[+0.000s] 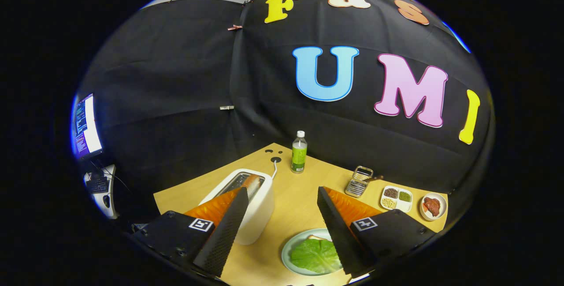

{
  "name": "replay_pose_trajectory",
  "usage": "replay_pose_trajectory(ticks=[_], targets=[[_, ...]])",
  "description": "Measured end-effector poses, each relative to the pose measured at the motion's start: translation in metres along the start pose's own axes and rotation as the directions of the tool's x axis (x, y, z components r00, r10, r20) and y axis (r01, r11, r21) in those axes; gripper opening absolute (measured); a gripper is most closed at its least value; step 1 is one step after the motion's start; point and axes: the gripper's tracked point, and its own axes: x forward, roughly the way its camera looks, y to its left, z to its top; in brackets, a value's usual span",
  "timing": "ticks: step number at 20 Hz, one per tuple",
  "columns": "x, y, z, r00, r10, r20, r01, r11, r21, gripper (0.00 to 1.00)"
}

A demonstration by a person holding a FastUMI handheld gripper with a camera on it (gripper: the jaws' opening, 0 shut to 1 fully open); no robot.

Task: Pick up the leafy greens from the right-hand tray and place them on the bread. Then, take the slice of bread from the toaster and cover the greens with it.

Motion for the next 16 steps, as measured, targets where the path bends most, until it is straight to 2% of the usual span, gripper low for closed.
replay_pose_trajectory(ticks=[6,10,16], targets=[[0.046,0.043,-0.019,0.998,0.043,-0.048,-0.041,0.999,0.034,0.98],[0.071,0.054,-0.044,0.995,0.023,-0.097,-0.021,0.999,0.03,0.98],[0.113,0.058,-0.072,0.985,-0.018,-0.173,0.036,0.994,0.104,0.98]])
